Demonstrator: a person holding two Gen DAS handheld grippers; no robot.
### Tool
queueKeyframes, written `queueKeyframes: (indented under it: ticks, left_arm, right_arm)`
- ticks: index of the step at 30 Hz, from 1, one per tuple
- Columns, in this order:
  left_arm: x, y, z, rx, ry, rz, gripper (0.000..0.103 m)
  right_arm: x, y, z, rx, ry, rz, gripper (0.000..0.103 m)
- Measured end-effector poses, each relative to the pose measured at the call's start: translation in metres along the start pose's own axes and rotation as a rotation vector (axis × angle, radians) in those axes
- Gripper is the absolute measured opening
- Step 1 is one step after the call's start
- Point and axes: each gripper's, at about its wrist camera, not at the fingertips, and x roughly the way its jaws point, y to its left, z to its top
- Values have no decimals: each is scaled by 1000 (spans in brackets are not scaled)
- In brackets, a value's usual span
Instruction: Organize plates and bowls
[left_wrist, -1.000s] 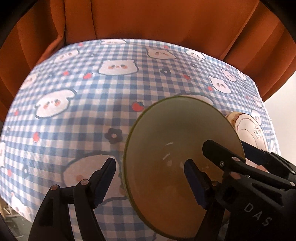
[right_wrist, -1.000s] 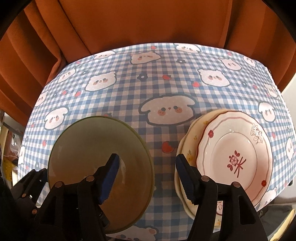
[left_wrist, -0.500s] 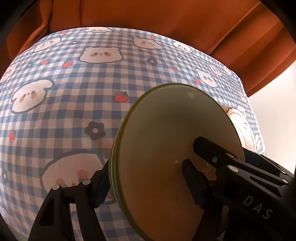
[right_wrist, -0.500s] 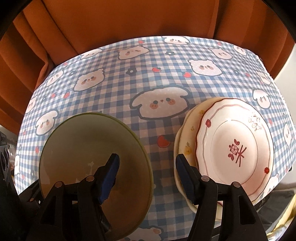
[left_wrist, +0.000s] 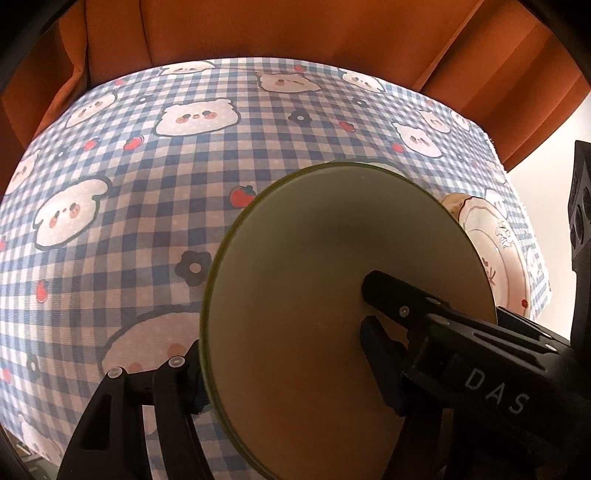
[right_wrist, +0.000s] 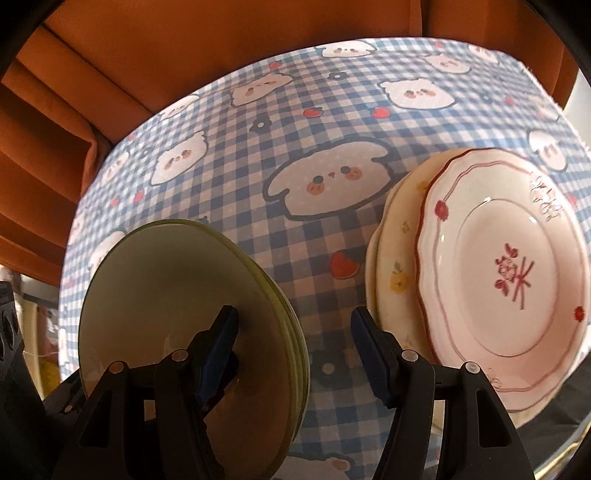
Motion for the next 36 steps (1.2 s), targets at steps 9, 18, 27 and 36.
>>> queueKeyframes:
  ticks: [9,18,27,36]
  left_arm:
    - [-3,-5,-1,9,11,70,71]
    - [-5,-5,-5,-2,7,88,70]
    - [-14,-6,-9,20,0,123,63]
    - [-32,0,-2,68,-22,88,61]
  right_arm:
    - [6,-9,2,-7,30,110,66]
    - [9,-11,4,-14,79,211,43]
    - [5,2,2,-47,77,129,43]
    - [-7,11,0,6,66,85,43]
